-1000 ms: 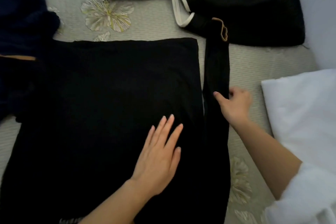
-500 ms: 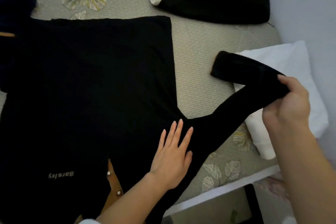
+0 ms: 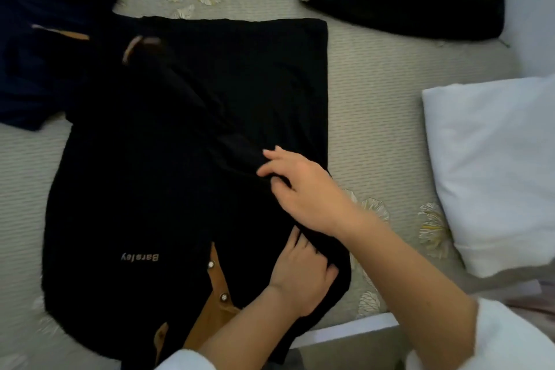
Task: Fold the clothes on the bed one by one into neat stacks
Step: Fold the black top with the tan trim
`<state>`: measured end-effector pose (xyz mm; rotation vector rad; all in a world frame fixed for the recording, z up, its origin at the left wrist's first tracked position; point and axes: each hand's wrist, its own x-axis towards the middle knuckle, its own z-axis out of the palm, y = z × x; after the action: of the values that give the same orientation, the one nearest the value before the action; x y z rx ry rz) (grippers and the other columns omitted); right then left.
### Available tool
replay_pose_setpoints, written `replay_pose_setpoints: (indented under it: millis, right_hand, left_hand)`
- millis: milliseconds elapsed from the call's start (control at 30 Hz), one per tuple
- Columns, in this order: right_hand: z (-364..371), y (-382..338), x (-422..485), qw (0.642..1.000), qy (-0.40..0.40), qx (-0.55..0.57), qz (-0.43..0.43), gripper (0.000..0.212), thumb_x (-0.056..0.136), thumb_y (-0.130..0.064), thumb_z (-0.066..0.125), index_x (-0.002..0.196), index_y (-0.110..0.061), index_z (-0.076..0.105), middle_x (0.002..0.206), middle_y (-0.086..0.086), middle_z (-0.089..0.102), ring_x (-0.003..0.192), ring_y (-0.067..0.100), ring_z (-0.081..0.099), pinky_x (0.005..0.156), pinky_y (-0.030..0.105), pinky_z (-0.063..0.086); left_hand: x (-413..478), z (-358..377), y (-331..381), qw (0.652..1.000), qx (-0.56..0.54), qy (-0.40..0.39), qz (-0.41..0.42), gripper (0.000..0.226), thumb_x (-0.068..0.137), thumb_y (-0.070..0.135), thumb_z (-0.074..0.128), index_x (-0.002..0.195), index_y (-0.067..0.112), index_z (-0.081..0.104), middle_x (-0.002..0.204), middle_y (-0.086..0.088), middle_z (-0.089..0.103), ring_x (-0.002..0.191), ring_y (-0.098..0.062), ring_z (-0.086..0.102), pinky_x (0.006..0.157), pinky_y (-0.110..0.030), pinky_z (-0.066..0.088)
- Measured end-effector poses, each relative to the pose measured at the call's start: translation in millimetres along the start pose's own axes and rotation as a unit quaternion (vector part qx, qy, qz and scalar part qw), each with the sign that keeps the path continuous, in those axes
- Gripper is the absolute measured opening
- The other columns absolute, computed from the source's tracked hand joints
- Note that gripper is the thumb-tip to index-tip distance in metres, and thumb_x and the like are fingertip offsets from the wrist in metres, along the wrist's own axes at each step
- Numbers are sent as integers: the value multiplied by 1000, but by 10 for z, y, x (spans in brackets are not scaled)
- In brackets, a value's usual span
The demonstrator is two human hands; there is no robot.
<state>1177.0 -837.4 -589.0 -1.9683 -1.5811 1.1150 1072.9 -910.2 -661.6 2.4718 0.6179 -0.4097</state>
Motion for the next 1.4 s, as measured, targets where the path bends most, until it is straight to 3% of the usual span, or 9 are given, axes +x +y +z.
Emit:
replay_pose_setpoints:
  millis: [100,233,333,467,633,800,967,1133,1400]
  right_hand:
    - [47,311,-144,993,27,-60,100,33,93,-9,47,120,-17,64,135,0,56,130,14,44,104,19,28]
    - [94,598,-298,982,9,-138,126,34,88,-15,60,122,-14,62,134,-1,54,128,17,43,108,31,33]
    - [187,641,-333,977,32,-189,94,37,80,-21,70,116,-13,63,125,1,57,121,21,47,100,39,40]
    - [260,598,-343,973,84,-211,43,17,72,-16,74,85,-14,63,90,-2,58,92,22,53,84,35,38]
    - [225,596,-492,947,61,-285,-134,10,71,-14,61,73,-16,52,70,-2,48,67,20,50,71,33,38]
    - [221,660,-586,925,-24,-330,-189,19,66,-14,74,80,-16,62,70,-1,52,61,18,52,59,31,43]
    - [206,723,-538,930,-12,-320,-178,19,67,-14,74,80,-15,61,69,-1,52,61,18,51,59,31,42]
    - [199,797,-506,942,23,-298,-154,14,71,-15,71,74,-15,58,67,-2,52,59,17,51,58,31,43]
    - [221,796,-444,963,67,-241,-103,15,77,-24,66,70,-15,56,62,-5,50,56,14,50,55,29,43]
  left_hand:
    - [-95,1,-59,999,28,-3,29,54,101,39,21,146,11,32,153,-11,32,145,-25,15,111,-41,-19]
    - [-353,-105,-317,988,-52,91,117,39,87,25,44,121,20,64,126,0,61,121,-16,54,110,-37,37]
    - [-391,-283,-706,958,-190,216,16,31,81,14,47,98,17,72,106,2,67,98,-11,62,86,-26,51]
    - [-184,-651,-1407,785,-400,344,-325,22,89,7,54,106,13,66,96,-4,67,88,-19,64,86,-29,51]
    - [260,-1185,-2110,631,-518,375,-440,41,90,36,58,117,6,57,87,-4,63,58,-11,58,49,-23,48]
    - [439,-1681,-2374,688,-358,408,-482,30,83,32,60,59,19,46,67,-6,57,60,-18,53,59,-33,50]
    - [586,-2132,-2327,775,-201,473,-368,43,79,39,50,51,11,33,48,0,28,46,-13,27,58,-31,25]
    - [792,-2106,-2292,803,-246,359,-406,43,92,48,39,108,19,65,113,-6,59,120,-32,44,100,-32,30]
    - [740,-1744,-2460,767,-351,331,-423,71,85,45,61,145,26,30,141,-9,42,120,-25,51,101,-38,44]
